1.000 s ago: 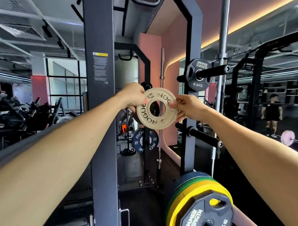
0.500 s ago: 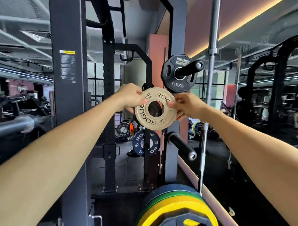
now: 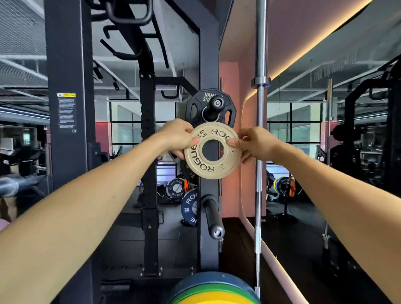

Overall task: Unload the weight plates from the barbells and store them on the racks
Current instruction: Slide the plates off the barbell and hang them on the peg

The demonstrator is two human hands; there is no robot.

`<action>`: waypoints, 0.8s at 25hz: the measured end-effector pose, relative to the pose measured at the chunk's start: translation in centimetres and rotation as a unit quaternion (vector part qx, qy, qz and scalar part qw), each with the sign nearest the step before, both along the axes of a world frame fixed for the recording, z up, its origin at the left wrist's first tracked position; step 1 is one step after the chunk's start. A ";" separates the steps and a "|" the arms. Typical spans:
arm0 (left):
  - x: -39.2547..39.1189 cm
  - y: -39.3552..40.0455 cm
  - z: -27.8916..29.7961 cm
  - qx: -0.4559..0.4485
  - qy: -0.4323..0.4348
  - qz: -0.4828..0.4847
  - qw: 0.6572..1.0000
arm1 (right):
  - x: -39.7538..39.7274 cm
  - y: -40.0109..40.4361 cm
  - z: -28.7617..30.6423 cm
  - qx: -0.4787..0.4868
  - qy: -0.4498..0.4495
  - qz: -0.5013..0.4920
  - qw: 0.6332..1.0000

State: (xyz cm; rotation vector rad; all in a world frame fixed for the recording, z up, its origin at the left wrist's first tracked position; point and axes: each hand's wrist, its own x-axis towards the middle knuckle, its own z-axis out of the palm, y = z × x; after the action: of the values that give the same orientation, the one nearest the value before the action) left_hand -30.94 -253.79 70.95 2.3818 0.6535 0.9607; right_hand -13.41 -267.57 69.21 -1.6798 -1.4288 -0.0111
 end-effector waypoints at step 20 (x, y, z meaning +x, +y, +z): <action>9.4 7.5 9.9 0.178 -0.099 0.081 0.976 | 8.4 8.3 9.3 0.090 -0.016 -0.007 0.996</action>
State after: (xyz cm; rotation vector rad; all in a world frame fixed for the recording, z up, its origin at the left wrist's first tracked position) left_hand -21.50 -246.31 80.89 2.5149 0.6506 1.4736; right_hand -5.01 -259.25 78.53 -1.5475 -1.3972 -0.1703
